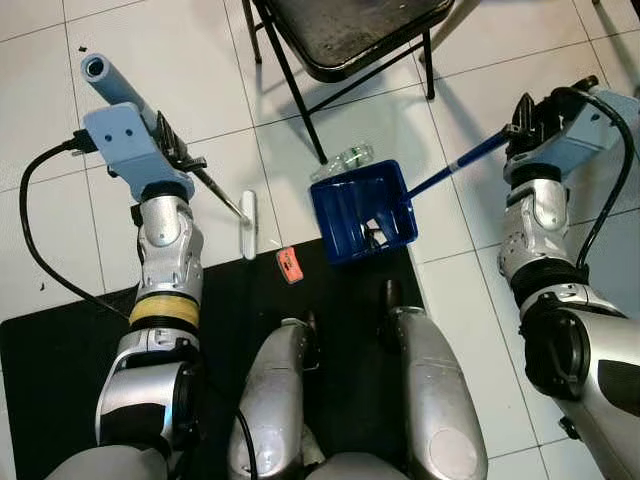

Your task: Sweep floor

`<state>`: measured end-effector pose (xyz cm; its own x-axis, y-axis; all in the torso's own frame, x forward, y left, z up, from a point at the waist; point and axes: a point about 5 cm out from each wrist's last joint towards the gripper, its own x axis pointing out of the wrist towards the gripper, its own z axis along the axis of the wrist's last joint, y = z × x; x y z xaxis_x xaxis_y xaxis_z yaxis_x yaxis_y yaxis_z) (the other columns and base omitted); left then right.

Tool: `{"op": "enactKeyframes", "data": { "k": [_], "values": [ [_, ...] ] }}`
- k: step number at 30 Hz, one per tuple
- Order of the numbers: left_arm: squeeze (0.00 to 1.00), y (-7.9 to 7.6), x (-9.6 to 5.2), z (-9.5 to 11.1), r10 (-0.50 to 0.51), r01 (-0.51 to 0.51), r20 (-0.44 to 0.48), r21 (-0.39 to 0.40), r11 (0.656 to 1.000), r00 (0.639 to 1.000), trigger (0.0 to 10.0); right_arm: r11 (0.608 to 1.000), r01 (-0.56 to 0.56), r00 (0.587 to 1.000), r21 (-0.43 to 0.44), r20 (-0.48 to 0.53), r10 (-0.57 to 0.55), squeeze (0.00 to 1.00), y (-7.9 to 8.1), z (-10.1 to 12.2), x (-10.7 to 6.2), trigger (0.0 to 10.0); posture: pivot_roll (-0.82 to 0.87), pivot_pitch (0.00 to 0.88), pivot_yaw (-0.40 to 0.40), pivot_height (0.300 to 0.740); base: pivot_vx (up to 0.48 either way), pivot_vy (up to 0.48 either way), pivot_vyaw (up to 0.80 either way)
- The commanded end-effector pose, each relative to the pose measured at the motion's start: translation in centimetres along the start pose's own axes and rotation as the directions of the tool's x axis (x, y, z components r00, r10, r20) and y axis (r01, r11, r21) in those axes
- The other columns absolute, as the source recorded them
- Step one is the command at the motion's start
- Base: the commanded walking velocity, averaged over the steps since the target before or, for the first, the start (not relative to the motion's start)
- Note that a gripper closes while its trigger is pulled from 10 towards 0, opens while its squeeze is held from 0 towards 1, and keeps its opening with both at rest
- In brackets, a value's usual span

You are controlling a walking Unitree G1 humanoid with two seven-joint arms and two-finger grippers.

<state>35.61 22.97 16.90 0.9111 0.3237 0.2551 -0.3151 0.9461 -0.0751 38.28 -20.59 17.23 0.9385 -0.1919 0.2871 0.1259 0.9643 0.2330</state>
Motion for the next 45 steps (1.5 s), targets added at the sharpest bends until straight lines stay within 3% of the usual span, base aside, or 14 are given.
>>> {"op": "enactKeyframes", "data": {
  "k": [1,3,8,13,15,17,21,23,27,31,38,42,45],
  "values": [
    [0.0,0.1,-1.1,-2.3,0.006,-0.003,-0.108,0.033,0.999,0.994,10.0,1.0,0.009,0.988,0.021,-0.155,-0.005,0.0,-0.1,-2.9,-1.5,10.0,0.12,0.521,0.035,0.74,0.0,0.0,0.0],
    [0.0,0.1,-1.1,-2.3,0.006,-0.003,-0.108,0.033,0.999,0.994,10.0,1.0,0.009,0.988,0.021,-0.155,-0.005,0.0,-0.1,-2.9,-1.5,10.0,0.12,0.521,0.035,0.74,0.0,0.0,0.0],
    [0.0,-0.9,-0.4,-2.1,-0.011,0.018,-0.132,0.053,0.998,0.991,10.0,0.999,0.024,0.965,0.024,-0.262,-0.017,0.0,0.1,-3.5,-1.2,10.0,0.12,0.531,0.039,0.74,0.0,0.0,0.0],
    [0.0,-1.5,0.0,-2.0,-0.005,0.016,-0.144,0.077,0.997,0.99,10.0,0.999,0.032,0.96,-0.001,-0.277,-0.031,0.0,0.2,-3.4,-0.9,10.0,0.12,0.526,0.04,0.74,0.0,0.0,0.0],
    [0.0,-0.4,0.4,-2.0,0.086,-0.049,-0.147,0.236,0.971,0.985,10.0,1.0,0.023,0.963,0.003,-0.269,-0.021,0.0,0.5,-3.1,-0.6,10.0,0.12,0.526,0.04,0.74,0.0,0.0,0.0],
    [0.0,1.2,0.6,-2.2,0.181,-0.121,-0.147,0.346,0.931,0.972,10.0,1.0,0.012,0.965,0.011,-0.262,-0.009,0.0,0.7,-2.9,-0.5,10.0,0.12,0.521,0.041,0.74,0.0,0.0,0.0],
    [0.0,2.8,0.6,-2.4,0.26,-0.179,-0.154,0.404,0.897,0.953,10.0,1.0,0.001,0.966,0.012,-0.257,0.002,0.0,0.9,-2.8,-0.4,10.0,0.12,0.517,0.041,0.74,0.0,0.0,0.0],
    [0.0,4.4,0.5,-2.5,0.343,-0.248,-0.135,0.456,0.854,0.93,10.0,1.0,-0.008,0.967,0.011,-0.255,0.011,0.0,0.9,-2.8,-0.4,10.0,0.11,0.512,0.041,0.74,0.0,0.0,0.0],
    [0.0,5.7,0.3,-2.0,0.39,-0.304,-0.087,0.482,0.822,0.917,10.0,1.0,-0.022,0.967,0.006,-0.255,0.023,0.0,1.0,-2.9,-0.5,10.0,0.11,0.51,0.037,0.74,0.0,0.0,0.0],
    [0.0,6.1,0.1,-2.3,0.391,-0.29,-0.104,0.507,0.812,0.914,10.0,1.0,-0.024,0.966,0.004,-0.256,0.024,0.0,0.9,-2.9,-0.5,10.0,0.11,0.509,0.034,0.74,0.0,0.0,0.0],
    [0.0,6.6,-1.0,-3.7,0.382,-0.204,-0.226,0.556,0.806,0.896,10.0,1.0,-0.03,0.966,-0.001,-0.257,0.029,0.0,0.8,-2.8,-0.5,10.0,0.11,0.494,0.036,0.74,0.0,0.0,0.0],
    [0.0,7.1,-2.8,-5.0,0.388,-0.168,-0.299,0.562,0.81,0.872,10.0,0.999,-0.033,0.965,-0.003,-0.259,0.031,0.0,0.7,-2.9,-0.5,10.0,0.11,0.481,0.038,0.74,0.0,0.0,0.0],
    [0.0,6.8,-4.3,-6.0,0.401,-0.182,-0.361,0.509,0.841,0.842,10.0,0.999,-0.035,0.965,-0.003,-0.261,0.033,0.0,0.7,-2.9,-0.6,10.0,0.11,0.478,0.038,0.74,0.0,0.0,0.0]
  ]
}}
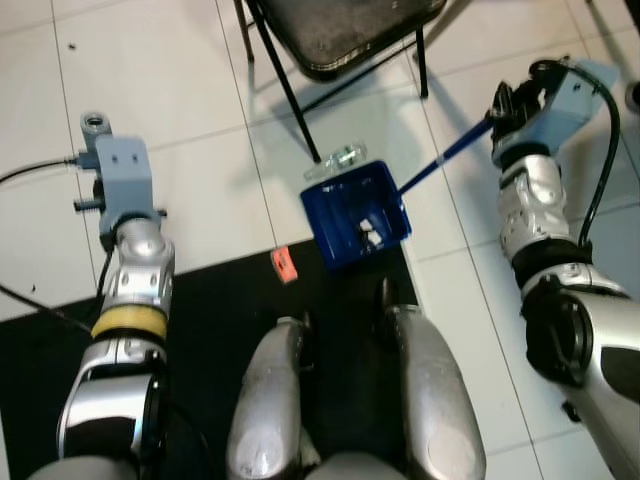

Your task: Sweep floor

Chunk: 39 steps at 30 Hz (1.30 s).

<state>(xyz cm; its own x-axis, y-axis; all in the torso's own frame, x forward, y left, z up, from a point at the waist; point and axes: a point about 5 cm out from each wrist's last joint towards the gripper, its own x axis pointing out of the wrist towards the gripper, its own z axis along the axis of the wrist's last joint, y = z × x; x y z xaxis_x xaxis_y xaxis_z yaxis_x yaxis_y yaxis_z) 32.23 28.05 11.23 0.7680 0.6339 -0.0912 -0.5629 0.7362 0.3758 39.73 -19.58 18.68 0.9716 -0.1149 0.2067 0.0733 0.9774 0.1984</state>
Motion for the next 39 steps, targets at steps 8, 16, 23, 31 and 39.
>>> {"op": "enactKeyframes", "data": {
  "k": [8,16,23,31,39],
  "values": [
    [0.0,-6.0,-6.0,-3.6,-0.17,0.095,-0.258,-0.28,0.955,0.951,10.0,1.0,0.019,0.985,0.024,-0.172,-0.014,0.0,-0.6,-3.9,-1.8,10.0,0.1,0.474,0.03,0.74,0.0,0.0,0.0],
    [0.0,-13.1,-12.1,-0.7,-0.432,0.276,-0.246,-0.485,0.83,0.867,10.0,1.0,0.009,0.984,0.027,-0.176,-0.004,0.0,-0.4,-3.6,-1.6,10.0,0.1,0.474,0.027,0.74,0.0,0.0,0.0],
    [0.0,-16.6,-14.3,4.5,-0.536,0.362,-0.08,-0.654,0.664,0.84,10.0,1.0,0.006,0.986,0.017,-0.169,-0.003,0.0,-0.6,-3.4,-1.4,10.0,0.09,0.477,0.028,0.74,0.0,0.0,0.0],
    [0.0,-17.1,-13.9,7.4,-0.455,0.341,0.021,-0.694,0.634,0.89,10.0,1.0,0.007,0.987,0.001,-0.164,-0.007,0.0,-0.9,-3.5,-1.6,10.0,0.09,0.483,0.032,0.74,0.0,0.0,0.0],
    [0.0,-16.9,-13.4,9.8,-0.38,0.384,0.167,-0.686,0.618,0.91,10.0,1.0,0.003,0.987,-0.014,-0.158,-0.005,0.0,-1.0,-3.5,-1.8,10.0,0.09,0.486,0.033,0.74,0.0,0.0,0.0]
  ]
}}
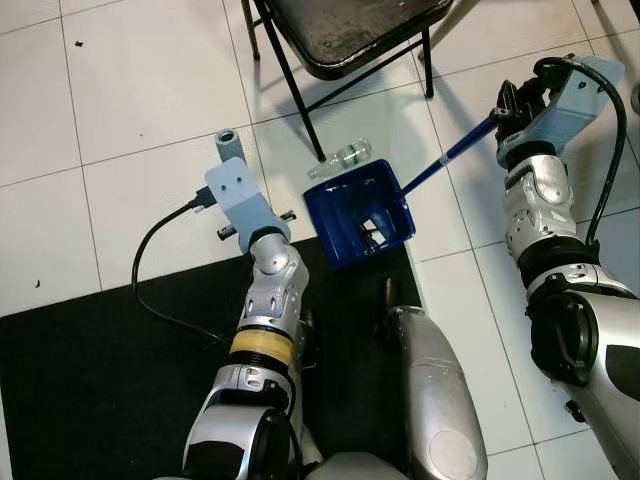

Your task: Sweep floor

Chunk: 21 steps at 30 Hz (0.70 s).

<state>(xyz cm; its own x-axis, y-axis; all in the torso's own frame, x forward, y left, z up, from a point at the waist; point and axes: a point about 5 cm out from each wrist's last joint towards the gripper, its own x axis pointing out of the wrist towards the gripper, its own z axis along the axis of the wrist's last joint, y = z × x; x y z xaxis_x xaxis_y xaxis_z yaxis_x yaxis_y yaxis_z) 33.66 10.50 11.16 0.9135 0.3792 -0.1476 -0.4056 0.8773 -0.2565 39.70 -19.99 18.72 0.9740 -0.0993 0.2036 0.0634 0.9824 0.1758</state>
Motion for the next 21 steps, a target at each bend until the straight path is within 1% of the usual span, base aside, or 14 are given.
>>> {"op": "enactKeyframes", "data": {
  "k": [1,2,4,6,7,9,11,12,13,14,17,18,20,21],
  "values": [
    [0.0,-6.4,-1.6,2.7,-0.18,0.19,0.093,-0.121,0.974,0.979,10.0,1.0,0.015,0.989,0.001,-0.148,-0.014,0.0,-0.6,-3.6,-1.8,10.0,0.09,0.485,0.035,0.74,0.0,0.0,0.0],
    [0.0,-6.4,-1.6,2.7,-0.18,0.19,0.093,-0.121,0.974,0.979,10.0,1.0,0.015,0.989,0.001,-0.148,-0.014,0.0,-0.6,-3.6,-1.8,10.0,0.09,0.485,0.035,0.74,0.0,0.0,0.0],
    [0.0,-5.8,-0.7,3.5,-0.22,0.228,0.177,-0.027,0.973,0.959,10.0,1.0,0.011,0.99,-0.005,-0.141,-0.011,0.0,-0.5,-3.5,-1.7,10.0,0.08,0.485,0.035,0.74,0.0,0.0,0.0],
    [0.0,-5.8,-0.7,3.5,-0.22,0.228,0.177,-0.027,0.973,0.959,10.0,1.0,0.011,0.99,-0.005,-0.141,-0.011,0.0,-0.5,-3.5,-1.7,10.0,0.08,0.485,0.035,0.74,0.0,0.0,0.0],
    [0.0,-5.4,-0.3,3.7,-0.231,0.235,0.201,0.007,0.972,0.952,10.0,1.0,0.009,0.99,-0.006,-0.138,-0.01,0.0,-0.5,-3.5,-1.7,10.0,0.08,0.485,0.035,0.74,0.0,0.0,0.0],
    [0.0,-3.7,0.8,4.2,-0.232,0.224,0.245,0.059,0.973,0.941,10.0,1.0,0.004,0.991,-0.007,-0.132,-0.005,0.0,-0.4,-3.3,-1.6,10.0,0.09,0.484,0.035,0.74,0.0,0.0,0.0],
    [0.0,-3.0,1.2,4.4,-0.239,0.226,0.274,0.079,0.971,0.932,10.0,1.0,0.0,0.992,-0.008,-0.129,-0.001,0.0,-0.3,-3.3,-1.6,10.0,0.09,0.485,0.035,0.74,0.0,0.0,0.0],
    [0.0,-3.0,1.2,4.4,-0.239,0.226,0.274,0.079,0.971,0.932,10.0,1.0,0.0,0.992,-0.008,-0.129,-0.001,0.0,-0.3,-3.3,-1.6,10.0,0.09,0.485,0.035,0.74,0.0,0.0,0.0],
    [0.0,-2.0,1.6,4.7,-0.274,0.248,0.312,0.122,0.961,0.91,10.0,1.0,-0.008,0.992,-0.011,-0.126,0.007,0.0,-0.1,-3.3,-1.6,10.0,0.08,0.486,0.033,0.74,0.0,0.0,0.0],
    [0.0,-1.7,1.7,4.7,-0.29,0.261,0.313,0.132,0.956,0.904,10.0,1.0,-0.011,0.992,-0.012,-0.126,0.009,0.0,-0.1,-3.3,-1.6,10.0,0.08,0.486,0.033,0.74,0.0,0.0,0.0],
    [0.0,-1.5,1.8,4.6,-0.299,0.269,0.311,0.136,0.954,0.902,10.0,1.0,-0.012,0.992,-0.013,-0.126,0.01,0.0,-0.1,-3.3,-1.6,10.0,0.08,0.486,0.033,0.74,0.0,0.0,0.0],
    [0.0,-1.3,1.6,4.2,-0.307,0.287,0.299,0.109,0.952,0.904,10.0,1.0,-0.014,0.992,-0.013,-0.127,0.012,0.0,-0.1,-3.4,-1.6,10.0,0.09,0.489,0.029,0.74,0.0,0.0,0.0],
    [0.0,-1.3,1.5,4.1,-0.308,0.293,0.297,0.096,0.951,0.904,10.0,1.0,-0.014,0.992,-0.014,-0.127,0.012,0.0,-0.1,-3.4,-1.7,10.0,0.09,0.488,0.029,0.74,0.0,0.0,0.0],
    [0.0,-1.6,1.2,3.8,-0.305,0.3,0.29,0.061,0.952,0.907,10.0,1.0,-0.015,0.992,-0.014,-0.128,0.013,0.0,-0.2,-3.4,-1.7,10.0,0.08,0.488,0.029,0.74,0.0,0.0,0.0]
  ]
}}
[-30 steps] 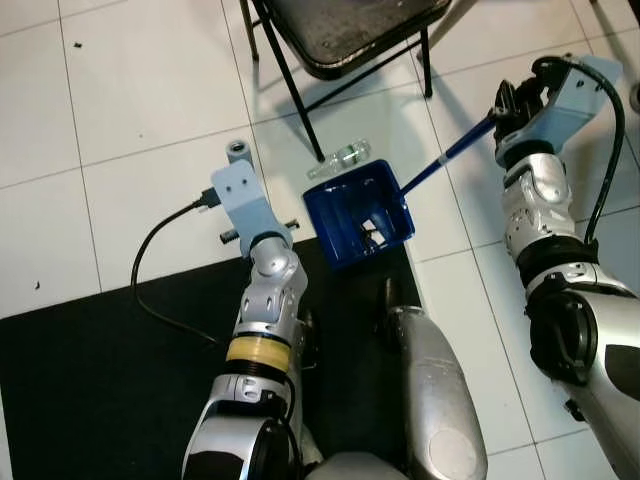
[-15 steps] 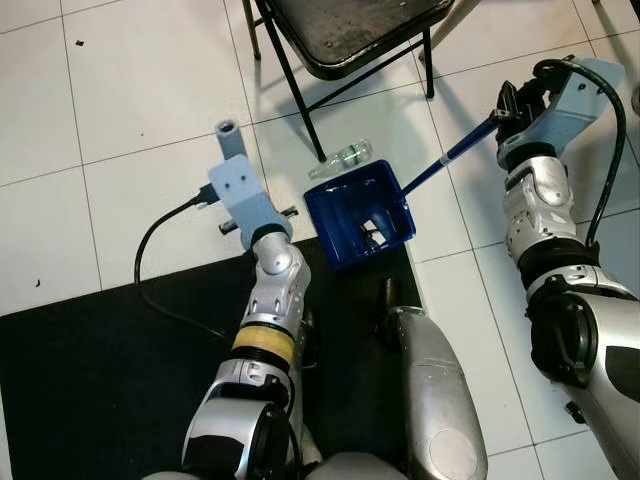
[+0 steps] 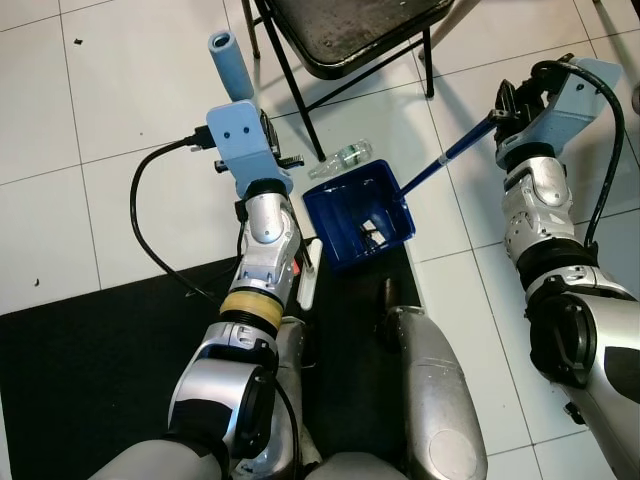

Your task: Sweep floor

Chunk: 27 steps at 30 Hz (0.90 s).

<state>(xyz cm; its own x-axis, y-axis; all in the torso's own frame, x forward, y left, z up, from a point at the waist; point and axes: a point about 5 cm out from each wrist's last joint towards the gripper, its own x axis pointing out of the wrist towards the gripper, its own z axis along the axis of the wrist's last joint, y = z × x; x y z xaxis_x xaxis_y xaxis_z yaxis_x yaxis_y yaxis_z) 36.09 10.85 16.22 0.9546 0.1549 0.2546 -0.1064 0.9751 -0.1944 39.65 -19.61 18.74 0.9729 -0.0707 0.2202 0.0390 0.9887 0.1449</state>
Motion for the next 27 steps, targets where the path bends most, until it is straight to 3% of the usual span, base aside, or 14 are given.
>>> {"op": "enactKeyframes", "data": {
  "k": [1,4,5,6,10,13,15,17,20,21,25,27],
  "values": [
    [0.0,-0.4,-1.1,-1.0,0.016,-0.02,-0.045,-0.084,0.996,0.999,10.0,1.0,0.015,0.99,0.011,-0.141,-0.014,0.0,-0.4,-3.4,-1.7,10.0,0.08,0.488,0.028,0.74,0.0,0.0,0.0],
    [0.0,-2.2,-1.3,-0.7,-0.035,0.022,-0.066,-0.183,0.983,0.997,10.0,1.0,0.016,0.99,0.014,-0.143,-0.014,0.0,-0.5,-3.4,-1.7,10.0,0.08,0.489,0.026,0.74,0.0,0.0,0.0],
    [0.0,-2.8,-1.3,-0.6,-0.087,0.074,-0.071,-0.174,0.982,0.994,10.0,1.0,0.017,0.99,0.015,-0.143,-0.015,0.0,-0.5,-3.4,-1.7,10.0,0.08,0.489,0.027,0.74,0.0,0.0,0.0],
    [0.0,-3.4,-1.3,-0.3,-0.195,0.186,-0.075,-0.108,0.977,0.978,10.0,1.0,0.017,0.99,0.017,-0.142,-0.015,0.0,-0.5,-3.3,-1.6,10.0,0.08,0.488,0.028,0.74,0.0,0.0,0.0],
    [0.0,-2.8,-0.8,0.2,-0.24,0.237,-0.105,-0.045,0.971,0.965,10.0,1.0,0.018,0.99,0.018,-0.14,-0.015,0.0,-0.5,-3.2,-1.5,10.0,0.08,0.486,0.029,0.74,0.0,0.0,0.0],
    [0.0,-1.4,0.3,1.5,-0.187,0.185,-0.055,-0.042,0.982,0.981,10.0,1.0,0.018,0.99,0.019,-0.138,-0.015,0.0,-0.5,-3.1,-1.5,10.0,0.08,0.482,0.027,0.74,0.0,0.0,0.0],
    [0.0,0.9,1.9,4.0,-0.074,0.077,0.084,-0.039,0.996,0.994,10.0,1.0,0.017,0.991,0.019,-0.135,-0.014,0.0,-0.5,-3.1,-1.5,10.0,0.08,0.482,0.026,0.74,0.0,0.0,0.0],
    [0.0,2.9,2.9,5.7,-0.001,0.005,0.179,-0.024,1.0,0.984,10.0,1.0,0.016,0.991,0.019,-0.134,-0.013,0.0,-0.5,-3.0,-1.4,10.0,0.08,0.482,0.023,0.74,0.0,0.0,0.0],
    [0.0,5.6,3.7,7.1,0.099,-0.105,0.24,0.013,0.994,0.966,10.0,1.0,0.012,0.991,0.019,-0.134,-0.01,0.0,-0.5,-3.0,-1.4,10.0,0.08,0.484,0.02,0.74,0.0,0.0,0.0],
    [0.0,5.6,3.7,7.1,0.099,-0.105,0.24,0.013,0.994,0.966,10.0,1.0,0.012,0.991,0.019,-0.134,-0.01,0.0,-0.5,-3.0,-1.4,10.0,0.08,0.484,0.02,0.74,0.0,0.0,0.0],
    [0.0,8.4,4.1,8.1,0.186,-0.206,0.284,0.04,0.978,0.94,10.0,1.0,0.005,0.991,0.02,-0.136,-0.002,0.0,-0.3,-3.1,-1.4,10.0,0.07,0.484,0.014,0.74,0.0,0.0,0.0],
    [0.0,8.9,4.1,8.0,0.188,-0.212,0.286,0.054,0.976,0.939,10.0,1.0,0.002,0.991,0.02,-0.137,0.001,0.0,-0.3,-3.1,-1.4,10.0,0.07,0.484,0.014,0.74,0.0,0.0,0.0]
  ]
}}
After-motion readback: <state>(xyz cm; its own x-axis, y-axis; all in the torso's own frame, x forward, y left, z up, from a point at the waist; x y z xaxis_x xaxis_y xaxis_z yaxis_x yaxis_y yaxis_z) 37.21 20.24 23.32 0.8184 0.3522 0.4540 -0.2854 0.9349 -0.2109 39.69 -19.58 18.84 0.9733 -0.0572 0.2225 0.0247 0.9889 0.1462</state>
